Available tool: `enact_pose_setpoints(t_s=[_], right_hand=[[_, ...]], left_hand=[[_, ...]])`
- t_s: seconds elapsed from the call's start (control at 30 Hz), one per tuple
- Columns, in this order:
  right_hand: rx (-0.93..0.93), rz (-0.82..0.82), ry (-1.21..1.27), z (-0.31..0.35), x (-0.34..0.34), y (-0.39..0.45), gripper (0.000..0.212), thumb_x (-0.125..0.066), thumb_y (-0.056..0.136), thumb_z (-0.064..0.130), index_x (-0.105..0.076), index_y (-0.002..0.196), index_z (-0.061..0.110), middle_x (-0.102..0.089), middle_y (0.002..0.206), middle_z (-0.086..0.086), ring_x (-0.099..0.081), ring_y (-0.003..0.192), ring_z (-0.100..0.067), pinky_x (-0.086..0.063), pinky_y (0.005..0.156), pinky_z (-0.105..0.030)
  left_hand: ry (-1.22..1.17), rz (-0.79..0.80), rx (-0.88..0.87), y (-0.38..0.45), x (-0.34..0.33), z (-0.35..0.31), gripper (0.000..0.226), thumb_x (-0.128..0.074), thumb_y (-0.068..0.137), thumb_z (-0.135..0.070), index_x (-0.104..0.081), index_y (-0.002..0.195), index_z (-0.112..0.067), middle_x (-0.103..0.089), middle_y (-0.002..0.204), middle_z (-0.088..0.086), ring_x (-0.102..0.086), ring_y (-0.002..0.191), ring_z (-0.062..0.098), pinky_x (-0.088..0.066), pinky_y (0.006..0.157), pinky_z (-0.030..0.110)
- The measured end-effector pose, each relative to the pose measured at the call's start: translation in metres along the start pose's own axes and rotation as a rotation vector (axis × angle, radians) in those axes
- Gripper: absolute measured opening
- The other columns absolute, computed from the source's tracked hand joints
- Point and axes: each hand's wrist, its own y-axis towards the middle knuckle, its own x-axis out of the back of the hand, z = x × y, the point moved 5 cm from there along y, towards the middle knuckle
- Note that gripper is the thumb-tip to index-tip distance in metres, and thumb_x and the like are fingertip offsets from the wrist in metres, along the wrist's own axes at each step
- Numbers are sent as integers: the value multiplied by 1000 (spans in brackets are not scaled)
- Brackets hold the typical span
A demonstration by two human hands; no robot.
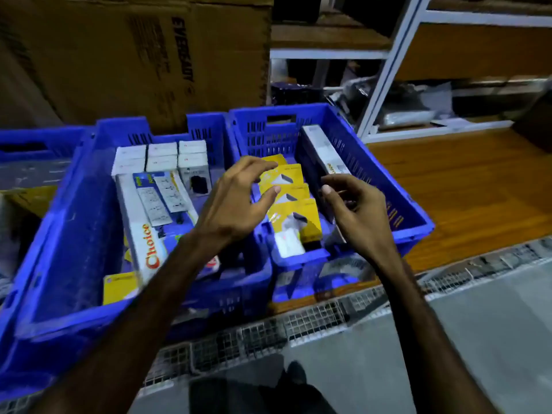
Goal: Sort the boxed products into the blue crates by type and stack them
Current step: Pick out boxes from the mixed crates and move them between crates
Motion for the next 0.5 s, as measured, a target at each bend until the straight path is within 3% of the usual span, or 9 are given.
enact_pose_setpoints(t_s=[0.13, 0.23, 0.3, 0.4, 0.5], right_hand=[[-52, 118, -62, -38, 8, 45, 12, -67, 97, 24, -75, 105, 20, -74, 88, 13, -66, 74, 5, -49, 66, -17], [-16, 274, -168, -65, -2, 76, 22, -69, 95, 32, -74, 113, 19, -74, 95, 9, -67, 80, 1, -55, 75, -27], [-12, 496, -306, -84, -22, 90, 41, -72, 92, 39, -67, 128, 18, -73, 111, -2, -70, 95, -14, -56, 87, -37], [29, 913, -636, -112, -63, 93, 75, -74, 85, 51, -45, 149, 22, -54, 136, -16, -59, 122, -38, -50, 100, -48], [86, 1092, -862, -126, -88, 87, 78, -69, 88, 55, -33, 152, 27, -41, 143, -19, -58, 122, -48, -51, 98, -54]], left_hand=[[118, 143, 81, 45, -32, 11, 51, -65, 93, -41, -60, 139, -20, -58, 126, 1, -61, 109, 20, -51, 99, 39], [238, 292, 197, 72, -65, 32, 63, -60, 90, -50, -52, 146, -24, -55, 132, 4, -58, 121, 25, -48, 104, 42], [320, 401, 256, 83, -86, 48, 65, -62, 91, -47, -47, 150, -24, -54, 137, 10, -55, 128, 32, -47, 106, 45], [513, 561, 345, 96, -116, 71, 57, -62, 95, -36, -45, 148, -22, -51, 140, 18, -56, 125, 39, -50, 101, 50], [607, 686, 407, 108, -138, 94, 57, -64, 88, -37, -48, 142, -24, -52, 141, 15, -57, 125, 40, -52, 98, 55]])
